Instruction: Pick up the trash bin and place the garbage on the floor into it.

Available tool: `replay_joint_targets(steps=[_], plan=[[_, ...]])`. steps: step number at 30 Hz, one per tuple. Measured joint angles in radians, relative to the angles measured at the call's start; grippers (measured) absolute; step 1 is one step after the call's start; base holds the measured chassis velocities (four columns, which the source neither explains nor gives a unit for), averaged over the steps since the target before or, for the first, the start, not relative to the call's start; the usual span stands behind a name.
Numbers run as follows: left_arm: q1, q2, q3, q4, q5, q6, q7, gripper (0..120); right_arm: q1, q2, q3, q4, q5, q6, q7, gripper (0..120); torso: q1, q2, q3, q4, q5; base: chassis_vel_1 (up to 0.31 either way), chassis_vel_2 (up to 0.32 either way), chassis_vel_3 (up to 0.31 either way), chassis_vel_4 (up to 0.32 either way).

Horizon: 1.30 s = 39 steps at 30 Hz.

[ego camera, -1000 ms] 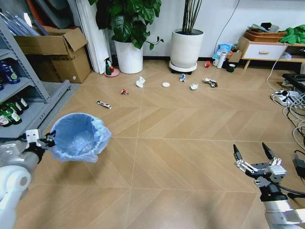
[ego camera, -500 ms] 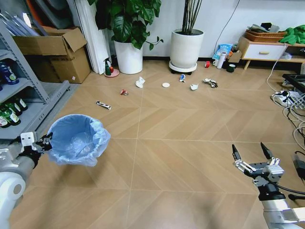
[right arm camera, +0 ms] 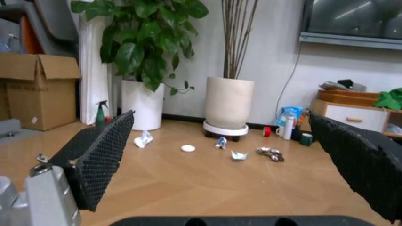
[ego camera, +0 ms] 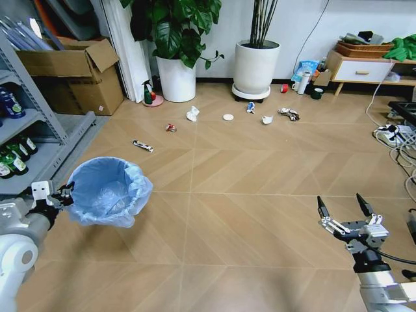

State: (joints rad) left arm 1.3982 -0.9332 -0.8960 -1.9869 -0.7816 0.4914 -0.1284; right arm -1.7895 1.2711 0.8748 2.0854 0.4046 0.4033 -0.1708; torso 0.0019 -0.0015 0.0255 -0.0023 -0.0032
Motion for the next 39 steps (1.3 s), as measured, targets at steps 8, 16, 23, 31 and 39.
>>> replay_joint_targets(steps=[8, 16, 23, 31, 39], plan=[[-0.004, 0.000, 0.003, 0.001, 0.001, 0.000, -0.002, 0, 0.003, 0.001, -0.001, -0.001, 0.001, -0.001, 0.000, 100, 0.000, 0.000, 0.000, 0.0003, 0.0000, 0.105, 0.180, -0.091, -0.187], [-0.002, 0.000, 0.004, 0.003, 0.002, 0.000, -0.002, 0, 0.002, 0.001, -0.001, 0.000, 0.003, -0.002, -0.001, 100, 0.000, 0.000, 0.000, 0.0000, 0.0003, -0.056, 0.046, 0.061, -0.055], [0.001, -0.006, 0.005, -0.001, 0.002, 0.001, -0.002, 0, 0.001, 0.001, 0.000, 0.002, 0.003, -0.002, -0.002, 100, 0.000, 0.000, 0.000, 0.0001, 0.0001, -0.119, 0.094, 0.119, -0.101], [0.002, -0.007, 0.006, -0.003, 0.002, 0.001, -0.002, 0, -0.002, 0.002, 0.004, 0.005, 0.004, 0.002, -0.004, 100, 0.000, 0.000, 0.000, -0.0001, 0.0001, -0.110, 0.138, 0.108, -0.151], [0.003, -0.007, 0.006, -0.004, 0.002, 0.001, -0.002, 0, -0.002, 0.003, 0.007, 0.007, 0.003, 0.004, -0.007, 100, 0.000, 0.000, 0.000, 0.0002, 0.0001, -0.079, 0.208, 0.083, -0.200]])
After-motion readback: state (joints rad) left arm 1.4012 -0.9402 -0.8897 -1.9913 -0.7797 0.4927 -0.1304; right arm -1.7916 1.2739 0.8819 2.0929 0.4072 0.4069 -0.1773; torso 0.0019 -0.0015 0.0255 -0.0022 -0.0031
